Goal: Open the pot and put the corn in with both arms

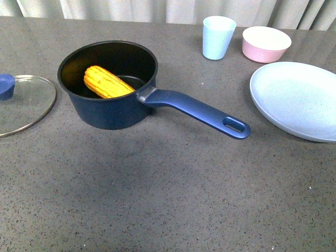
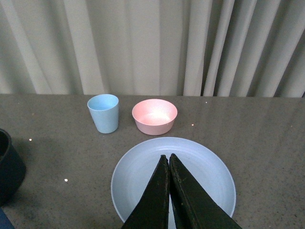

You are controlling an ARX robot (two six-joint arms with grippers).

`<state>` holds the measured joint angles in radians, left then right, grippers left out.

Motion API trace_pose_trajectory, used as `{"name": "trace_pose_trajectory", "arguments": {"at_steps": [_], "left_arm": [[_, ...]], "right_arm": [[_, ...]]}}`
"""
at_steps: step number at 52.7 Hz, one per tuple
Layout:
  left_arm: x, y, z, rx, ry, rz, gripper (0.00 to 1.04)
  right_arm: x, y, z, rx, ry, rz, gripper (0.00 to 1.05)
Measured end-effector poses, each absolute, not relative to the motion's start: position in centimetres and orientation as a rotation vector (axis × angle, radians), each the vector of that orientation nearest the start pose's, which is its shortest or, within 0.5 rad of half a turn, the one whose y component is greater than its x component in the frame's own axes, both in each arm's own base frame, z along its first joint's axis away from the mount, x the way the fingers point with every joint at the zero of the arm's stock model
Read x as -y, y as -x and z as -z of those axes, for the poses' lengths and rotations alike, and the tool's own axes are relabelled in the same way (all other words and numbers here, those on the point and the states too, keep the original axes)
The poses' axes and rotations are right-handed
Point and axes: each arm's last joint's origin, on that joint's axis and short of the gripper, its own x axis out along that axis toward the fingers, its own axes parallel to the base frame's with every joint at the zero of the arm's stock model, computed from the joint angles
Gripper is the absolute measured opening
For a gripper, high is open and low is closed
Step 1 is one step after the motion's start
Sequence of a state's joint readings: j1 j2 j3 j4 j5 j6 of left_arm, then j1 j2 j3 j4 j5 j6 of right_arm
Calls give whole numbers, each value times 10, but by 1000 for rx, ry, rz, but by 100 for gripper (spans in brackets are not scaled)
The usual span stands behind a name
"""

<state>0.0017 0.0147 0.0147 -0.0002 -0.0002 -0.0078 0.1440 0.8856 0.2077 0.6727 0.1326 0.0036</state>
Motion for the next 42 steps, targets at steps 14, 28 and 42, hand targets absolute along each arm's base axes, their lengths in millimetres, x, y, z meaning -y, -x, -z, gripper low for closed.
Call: {"name": "trace_pose_trajectory", "arguments": {"at_steps": [14, 28, 42], "left_arm": [[0, -98, -167, 0, 8, -2, 96], [0, -98, -167, 0, 8, -2, 96], [0, -98, -167, 0, 8, -2, 96]], "right_arm": [[-9, -154, -185, -10, -2, -24, 2], [0, -136, -175, -10, -3, -3, 2], [0, -128, -173, 17, -3, -2, 2]]}}
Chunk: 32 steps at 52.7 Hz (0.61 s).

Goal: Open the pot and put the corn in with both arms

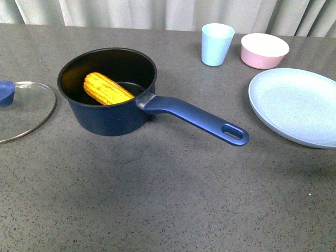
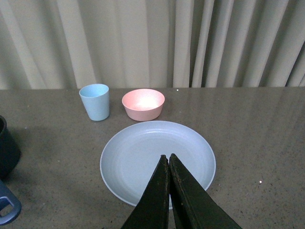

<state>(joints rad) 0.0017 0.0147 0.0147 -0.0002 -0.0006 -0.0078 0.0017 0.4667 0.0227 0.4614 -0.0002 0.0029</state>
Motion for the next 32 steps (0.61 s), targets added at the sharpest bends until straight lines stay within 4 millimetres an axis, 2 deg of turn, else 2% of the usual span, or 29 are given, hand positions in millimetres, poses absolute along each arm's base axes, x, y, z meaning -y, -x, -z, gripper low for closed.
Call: {"name": "trace_pose_trajectory", "arguments": {"at_steps": [32], "left_arm": [[0, -98, -167, 0, 8, -2, 96]], "right_arm": [[0, -112, -174, 24, -3, -2, 2]]}}
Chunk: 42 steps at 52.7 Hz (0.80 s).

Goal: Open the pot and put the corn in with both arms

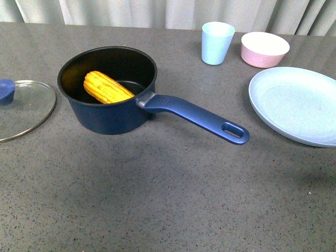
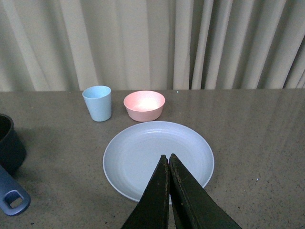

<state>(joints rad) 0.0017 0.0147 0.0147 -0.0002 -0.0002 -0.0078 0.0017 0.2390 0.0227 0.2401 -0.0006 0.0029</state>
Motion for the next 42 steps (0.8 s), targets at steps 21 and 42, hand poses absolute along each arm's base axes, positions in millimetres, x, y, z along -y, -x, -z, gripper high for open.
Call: {"name": "trace_pose_trajectory", "arguments": {"at_steps": [21, 42], "left_arm": [[0, -98, -167, 0, 8, -2, 96], [0, -98, -167, 0, 8, -2, 96]], "right_arm": [[0, -99, -170, 1, -3, -2, 2], [0, -97, -171, 18, -2, -2, 3]]}}
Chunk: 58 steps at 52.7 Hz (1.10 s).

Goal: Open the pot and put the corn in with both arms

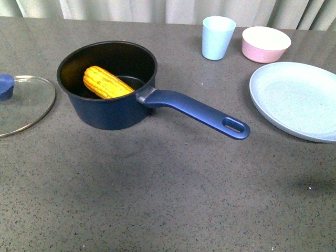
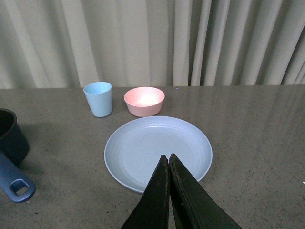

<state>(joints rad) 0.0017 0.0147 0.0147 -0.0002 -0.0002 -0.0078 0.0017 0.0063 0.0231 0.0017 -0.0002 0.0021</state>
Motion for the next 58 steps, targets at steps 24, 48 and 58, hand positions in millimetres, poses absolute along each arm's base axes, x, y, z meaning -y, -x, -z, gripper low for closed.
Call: {"name": "trace_pose_trajectory", "arguments": {"at_steps": [24, 48, 58], "left_arm": [[0, -98, -167, 0, 8, -2, 96], [0, -98, -167, 0, 8, -2, 96], [0, -98, -167, 0, 8, -2, 96]], "right_arm": [[0, -97, -171, 18, -2, -2, 93], [0, -97, -171, 18, -2, -2, 96], [0, -97, -171, 18, -2, -2, 96]]}}
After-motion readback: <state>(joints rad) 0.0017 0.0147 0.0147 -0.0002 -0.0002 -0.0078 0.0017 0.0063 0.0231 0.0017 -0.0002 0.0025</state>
